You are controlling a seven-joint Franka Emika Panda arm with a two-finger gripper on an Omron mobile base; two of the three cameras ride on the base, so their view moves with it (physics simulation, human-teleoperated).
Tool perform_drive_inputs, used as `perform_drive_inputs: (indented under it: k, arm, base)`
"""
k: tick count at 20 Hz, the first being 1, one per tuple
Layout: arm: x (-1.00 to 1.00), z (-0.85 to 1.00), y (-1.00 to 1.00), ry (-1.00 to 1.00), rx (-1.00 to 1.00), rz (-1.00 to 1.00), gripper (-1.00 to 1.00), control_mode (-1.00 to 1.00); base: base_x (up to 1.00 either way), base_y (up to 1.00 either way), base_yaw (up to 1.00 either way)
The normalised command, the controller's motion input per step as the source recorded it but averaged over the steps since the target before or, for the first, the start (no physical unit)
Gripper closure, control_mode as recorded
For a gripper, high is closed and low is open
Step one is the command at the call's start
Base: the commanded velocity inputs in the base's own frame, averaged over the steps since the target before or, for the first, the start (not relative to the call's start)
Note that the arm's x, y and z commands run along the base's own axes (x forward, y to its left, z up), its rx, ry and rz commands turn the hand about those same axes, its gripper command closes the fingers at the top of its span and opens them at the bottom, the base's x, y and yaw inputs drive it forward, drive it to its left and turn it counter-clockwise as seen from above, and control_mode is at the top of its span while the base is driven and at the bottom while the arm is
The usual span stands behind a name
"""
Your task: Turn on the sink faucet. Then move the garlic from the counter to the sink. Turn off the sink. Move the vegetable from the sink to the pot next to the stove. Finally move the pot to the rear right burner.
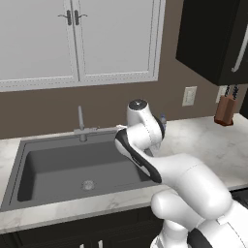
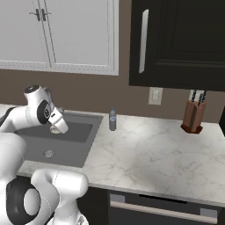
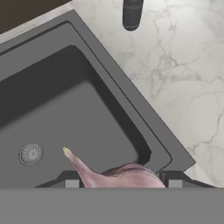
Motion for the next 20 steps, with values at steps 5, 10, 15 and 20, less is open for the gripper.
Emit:
perform_drive_inputs:
  k: [5,10,15,20]
  arm:
    - [-0.07,0.00,-0.03,0.00,0.00,-0.02,1.00,1.00]
    - [0.00,0.00,0.00,0.00,0.00,0.00,1.00,1.00]
    - [0.00,0.00,0.00,0.00,0.00,0.00,1.00,1.00]
    - [0.00,0.00,0.00,0.00,0.00,0.00,1.00,1.00]
  base:
    - [-0.19,-0.04,-0.08]
    - [-0.25,-0.03,-0.21]
    - [-0.23,-0.07,-0.29]
    - [-0.26,-0.08,-0.35]
